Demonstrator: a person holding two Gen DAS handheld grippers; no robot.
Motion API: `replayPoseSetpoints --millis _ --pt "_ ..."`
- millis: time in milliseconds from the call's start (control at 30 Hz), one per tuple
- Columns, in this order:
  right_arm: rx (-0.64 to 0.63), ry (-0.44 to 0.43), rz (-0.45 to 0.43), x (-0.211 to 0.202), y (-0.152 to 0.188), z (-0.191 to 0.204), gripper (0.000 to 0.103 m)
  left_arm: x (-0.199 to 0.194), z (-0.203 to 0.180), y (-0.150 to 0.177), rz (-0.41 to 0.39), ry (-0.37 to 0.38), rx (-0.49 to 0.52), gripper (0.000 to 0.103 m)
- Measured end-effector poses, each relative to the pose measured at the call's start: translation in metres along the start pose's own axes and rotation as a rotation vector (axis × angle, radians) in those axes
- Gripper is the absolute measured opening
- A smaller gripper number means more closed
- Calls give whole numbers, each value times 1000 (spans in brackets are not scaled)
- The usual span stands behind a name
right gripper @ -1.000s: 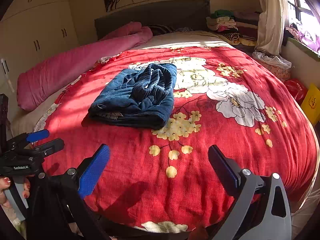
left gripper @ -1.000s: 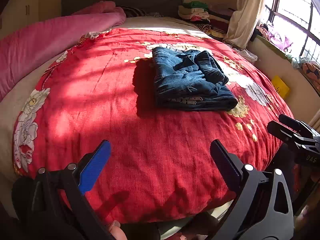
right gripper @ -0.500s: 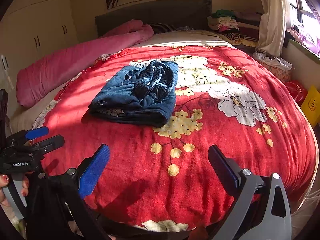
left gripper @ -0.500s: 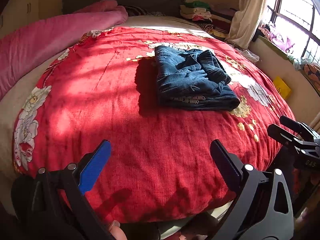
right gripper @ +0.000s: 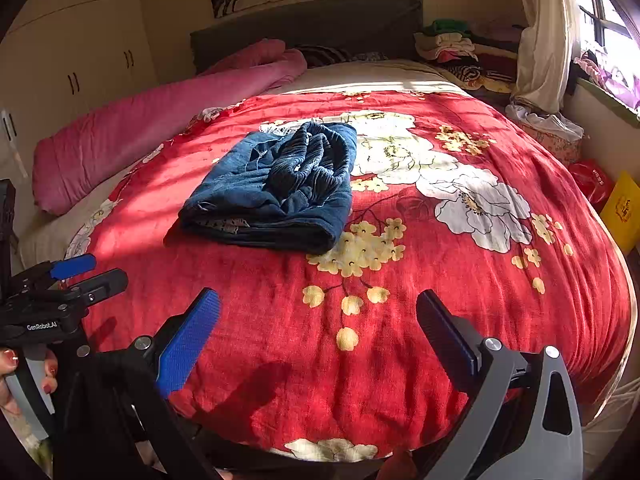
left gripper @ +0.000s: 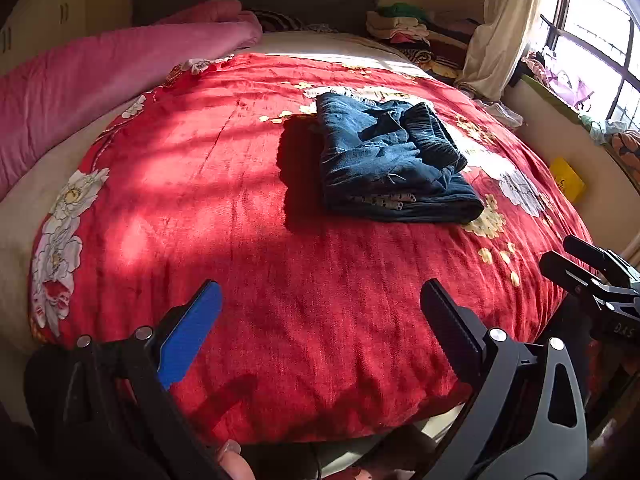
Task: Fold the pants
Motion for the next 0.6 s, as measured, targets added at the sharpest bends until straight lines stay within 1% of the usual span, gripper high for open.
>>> replayPoseSetpoints --millis 600 --pt "-1 -2 -1 -1 0 1 98 -2 1 0 5 -11 -2 93"
Point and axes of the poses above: each gripper's, at about its wrist camera, not at the fingertips, and x roughly the way its jaws point, z to its left, y to its underside, the point moved 3 cm from there along x, roughly the way its jaws point, and after that the axes turned 14 degrees about x, right-handed, at the moved point
